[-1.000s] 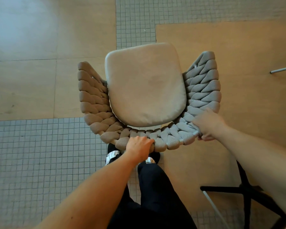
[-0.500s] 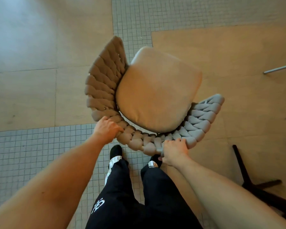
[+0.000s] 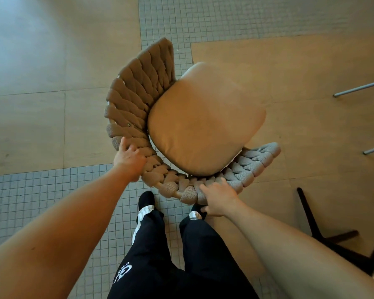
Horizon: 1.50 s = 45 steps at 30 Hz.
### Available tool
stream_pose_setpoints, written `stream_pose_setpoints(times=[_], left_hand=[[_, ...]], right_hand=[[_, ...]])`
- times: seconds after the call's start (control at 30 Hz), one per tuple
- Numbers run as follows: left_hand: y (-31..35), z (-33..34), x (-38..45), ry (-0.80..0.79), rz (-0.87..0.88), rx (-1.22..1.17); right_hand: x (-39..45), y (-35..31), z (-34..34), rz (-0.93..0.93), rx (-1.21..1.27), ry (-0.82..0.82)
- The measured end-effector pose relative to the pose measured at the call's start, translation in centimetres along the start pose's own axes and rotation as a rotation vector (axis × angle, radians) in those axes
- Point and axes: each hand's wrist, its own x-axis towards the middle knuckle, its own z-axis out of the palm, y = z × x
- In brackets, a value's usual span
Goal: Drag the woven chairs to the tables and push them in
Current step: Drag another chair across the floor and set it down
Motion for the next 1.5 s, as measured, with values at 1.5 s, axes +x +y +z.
stream_pose_setpoints(times=[1.5], left_hand=[[9.2, 0.1, -2.5, 0.123, 0.338, -0.233]], right_hand=[[-0.4, 9.6, -4.0, 0.319, -0.141, -0.164]])
